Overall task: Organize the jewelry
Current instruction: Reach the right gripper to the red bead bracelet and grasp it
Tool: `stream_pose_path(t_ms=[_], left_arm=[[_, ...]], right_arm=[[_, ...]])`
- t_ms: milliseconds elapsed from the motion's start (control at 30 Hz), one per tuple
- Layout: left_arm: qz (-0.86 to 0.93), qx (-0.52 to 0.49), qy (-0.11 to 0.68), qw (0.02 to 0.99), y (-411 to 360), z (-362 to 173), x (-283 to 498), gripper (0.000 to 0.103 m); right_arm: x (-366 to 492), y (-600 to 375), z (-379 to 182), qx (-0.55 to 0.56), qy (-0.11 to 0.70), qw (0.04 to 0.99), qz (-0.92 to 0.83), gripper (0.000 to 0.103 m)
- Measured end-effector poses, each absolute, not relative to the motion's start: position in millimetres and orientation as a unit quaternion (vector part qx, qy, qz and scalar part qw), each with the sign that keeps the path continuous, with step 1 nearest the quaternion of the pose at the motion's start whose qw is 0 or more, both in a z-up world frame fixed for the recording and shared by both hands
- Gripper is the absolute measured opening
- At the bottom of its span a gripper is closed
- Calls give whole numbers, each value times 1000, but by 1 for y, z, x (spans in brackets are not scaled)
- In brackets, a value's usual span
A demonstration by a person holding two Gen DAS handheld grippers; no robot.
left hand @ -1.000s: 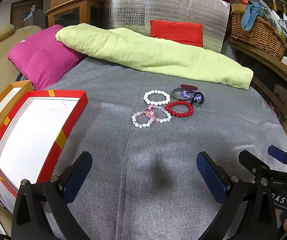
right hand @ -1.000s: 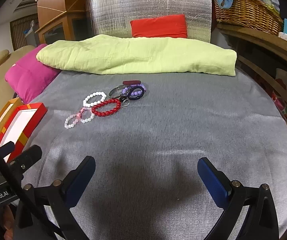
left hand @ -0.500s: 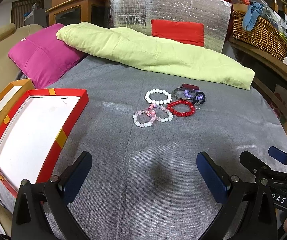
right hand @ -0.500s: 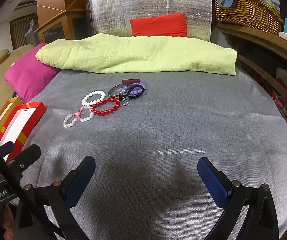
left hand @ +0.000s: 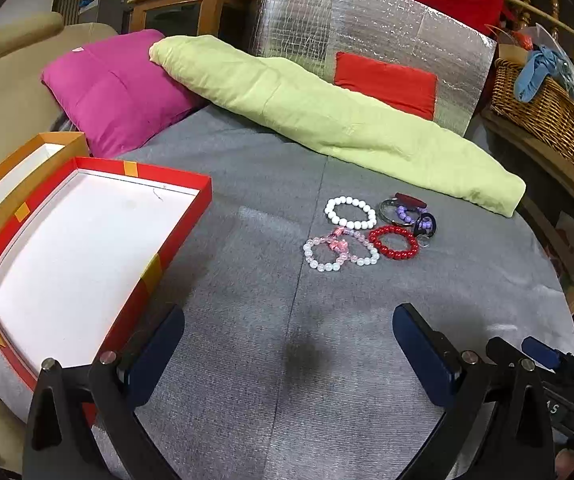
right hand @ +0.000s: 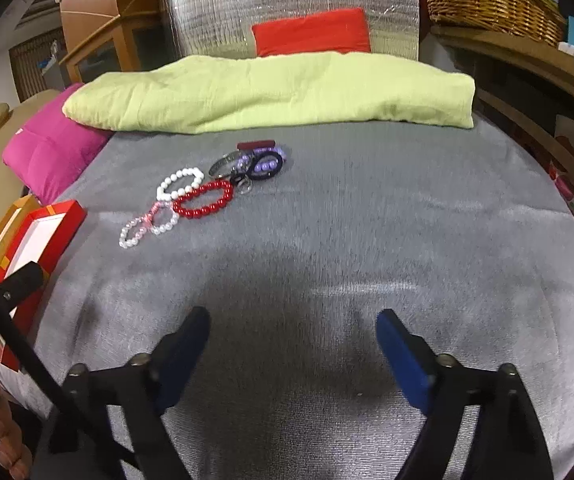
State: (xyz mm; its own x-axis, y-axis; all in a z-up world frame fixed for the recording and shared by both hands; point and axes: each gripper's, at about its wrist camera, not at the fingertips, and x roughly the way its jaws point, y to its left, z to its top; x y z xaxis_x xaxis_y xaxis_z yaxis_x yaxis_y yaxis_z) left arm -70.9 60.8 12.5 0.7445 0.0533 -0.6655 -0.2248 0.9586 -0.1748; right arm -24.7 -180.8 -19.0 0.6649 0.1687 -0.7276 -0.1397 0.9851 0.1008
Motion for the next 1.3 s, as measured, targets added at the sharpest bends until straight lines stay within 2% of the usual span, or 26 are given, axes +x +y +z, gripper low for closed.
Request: stream_pose_path(t_ms=[133,400,433,500,633,733,767,800,833,933,1133,1200,1233,1300], left_arm=[[68,-136,358,921,65,7,-66,103],[52,-139,359,921,62,7,-63,103],[51,-142,359,921,64,7,-62,103],[50,-150,358,920,66,7,-61,103],[47,-165,360,917,70,7,-59,103],[43,-169,360,917,71,7,-58,103],[43,-169,360,917,71,7,-58,103],[42,-170,359,917,71,8,-59,103],[43,-171,358,917,72,8,-59,103],[44,-173,360,916,72,7,-59,103],[43,-170,360,916,69,8,-60,103],[44,-171,360,916,70,8,-61,103],[44,-172,360,916,70,8,-61,103],[43,-174,361,915,70,8,-61,103]], right_arm=[[-13,-178,-20,42,428,897,104,78],[61,-134,-3,69,489,862,116,72],[74,-126,-4,69,502,854,115,70],[95,-116,-10,61,528,841,103,55],[125,-102,-25,41,557,827,61,52],[132,-93,-31,28,561,825,55,44],[132,-91,-29,27,555,829,63,38],[131,-90,-29,23,557,828,70,16],[130,-91,-28,23,560,824,76,11],[121,-98,-25,12,567,820,78,4],[110,-139,-21,75,563,819,81,4],[113,-145,-17,122,555,818,91,14],[115,-147,-15,132,555,816,91,22],[120,-139,-11,129,551,819,88,77]])
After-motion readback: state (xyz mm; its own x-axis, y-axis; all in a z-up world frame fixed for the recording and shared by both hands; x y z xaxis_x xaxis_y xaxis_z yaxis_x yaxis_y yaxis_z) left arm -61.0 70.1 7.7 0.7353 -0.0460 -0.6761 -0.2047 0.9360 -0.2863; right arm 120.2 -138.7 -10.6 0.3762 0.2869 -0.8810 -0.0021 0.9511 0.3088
